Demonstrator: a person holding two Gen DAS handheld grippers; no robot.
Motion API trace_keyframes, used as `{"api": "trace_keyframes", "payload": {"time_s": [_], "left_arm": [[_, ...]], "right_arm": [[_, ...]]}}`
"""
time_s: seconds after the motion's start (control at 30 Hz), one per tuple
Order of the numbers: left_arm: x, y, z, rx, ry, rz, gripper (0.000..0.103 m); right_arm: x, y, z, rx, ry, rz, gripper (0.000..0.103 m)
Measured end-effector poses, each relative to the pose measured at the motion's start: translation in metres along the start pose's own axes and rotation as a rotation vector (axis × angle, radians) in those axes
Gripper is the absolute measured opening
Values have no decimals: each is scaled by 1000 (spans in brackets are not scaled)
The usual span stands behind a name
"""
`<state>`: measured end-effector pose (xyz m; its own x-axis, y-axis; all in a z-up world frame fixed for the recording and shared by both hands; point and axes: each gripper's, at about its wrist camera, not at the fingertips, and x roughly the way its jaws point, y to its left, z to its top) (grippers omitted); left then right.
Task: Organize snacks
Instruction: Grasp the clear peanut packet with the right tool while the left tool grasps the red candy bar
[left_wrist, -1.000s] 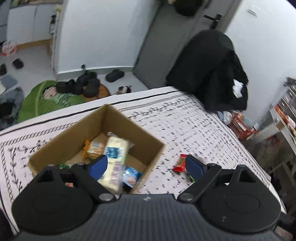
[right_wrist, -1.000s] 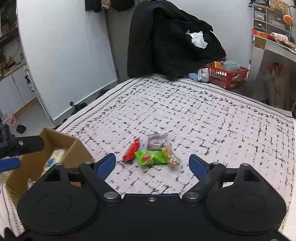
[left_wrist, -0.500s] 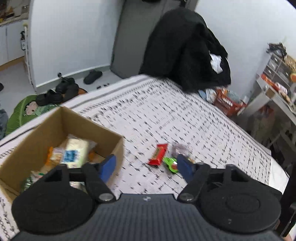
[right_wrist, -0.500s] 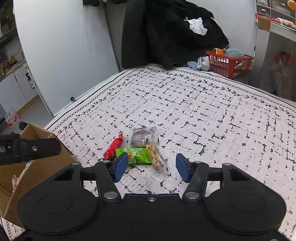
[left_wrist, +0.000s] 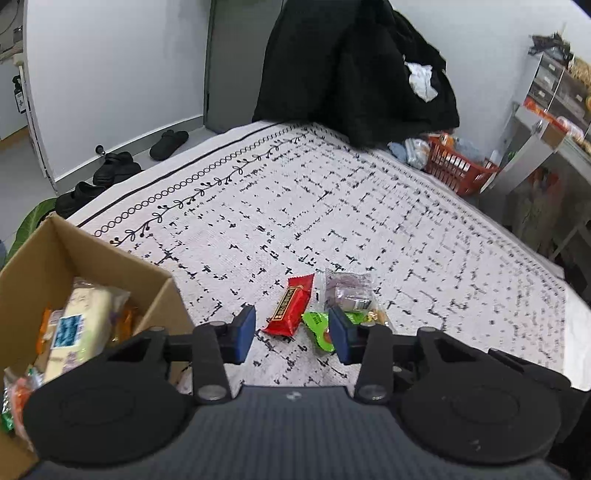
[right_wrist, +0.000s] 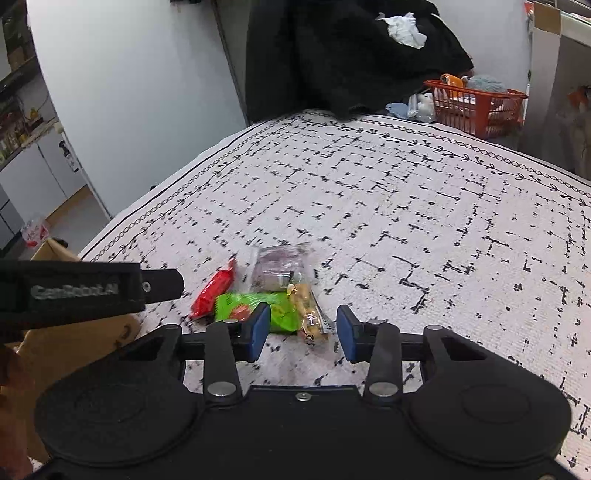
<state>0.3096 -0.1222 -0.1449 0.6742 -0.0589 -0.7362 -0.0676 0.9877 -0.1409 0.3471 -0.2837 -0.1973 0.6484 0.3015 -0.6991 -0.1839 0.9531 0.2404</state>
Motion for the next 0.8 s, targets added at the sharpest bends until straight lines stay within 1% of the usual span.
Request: {"api": "trace_keyframes", "payload": {"time_s": [0.1,0.2,0.27,0.47,0.7,0.8], "left_arm": [[14,-4,0,12,7,18,35],[29,-7,-1,17,23,19,35],[39,-8,-2,22,36,25,35],[61,-8,-4,33,61,46,35],[80,-8,-6,43,67,76,35],[85,-5,-8,33,77,73,35]], "right_arm": [[5,-5,-1,26,14,24,34],[9,-3,-3,13,24,33,32],[10,-3,-4,8,26,37,22],[7,-9,-5,41,22,45,21],[-1,-12,-5,62,1,49,21],[-5,-14,-5,72,-10,57,21]]}}
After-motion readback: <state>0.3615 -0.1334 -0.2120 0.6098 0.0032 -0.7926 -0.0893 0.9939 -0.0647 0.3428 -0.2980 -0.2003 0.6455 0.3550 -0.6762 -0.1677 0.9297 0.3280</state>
